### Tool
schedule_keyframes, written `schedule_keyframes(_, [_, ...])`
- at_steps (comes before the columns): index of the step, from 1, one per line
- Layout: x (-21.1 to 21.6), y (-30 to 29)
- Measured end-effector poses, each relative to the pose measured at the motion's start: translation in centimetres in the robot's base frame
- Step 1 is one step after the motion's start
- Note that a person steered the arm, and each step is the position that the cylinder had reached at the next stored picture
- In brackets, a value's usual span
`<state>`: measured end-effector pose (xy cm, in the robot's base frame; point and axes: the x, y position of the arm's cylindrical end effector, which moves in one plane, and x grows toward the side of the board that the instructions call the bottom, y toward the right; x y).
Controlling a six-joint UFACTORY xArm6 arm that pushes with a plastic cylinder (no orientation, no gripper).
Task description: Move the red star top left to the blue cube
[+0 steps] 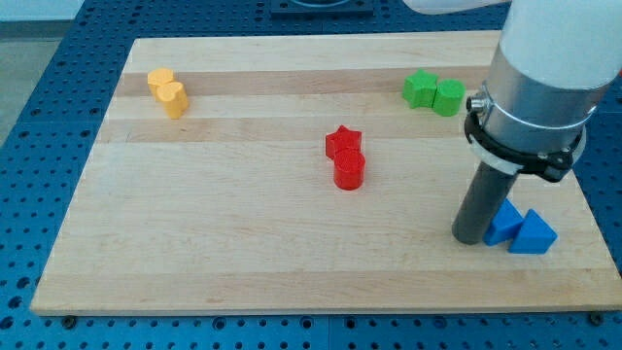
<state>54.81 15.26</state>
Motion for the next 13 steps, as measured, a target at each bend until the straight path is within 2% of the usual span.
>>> schedule_keyframes(3, [0.0, -0.4])
schedule_keyframes(4, [0.3, -6.6])
schedule_keyframes(5, [1.3, -16.1])
schedule_keyframes(6, [1.6, -21.7])
schedule_keyframes(7, [0.5, -22.0])
schedule_keyframes(8, [-8.4, -23.8])
schedule_keyframes(10, [-8.9, -23.7])
schedule_keyframes(11, [-11.5, -23.5])
schedule_keyframes(12, [-13.1, -21.6])
schedule_keyframes(13, [-13.7, -15.9])
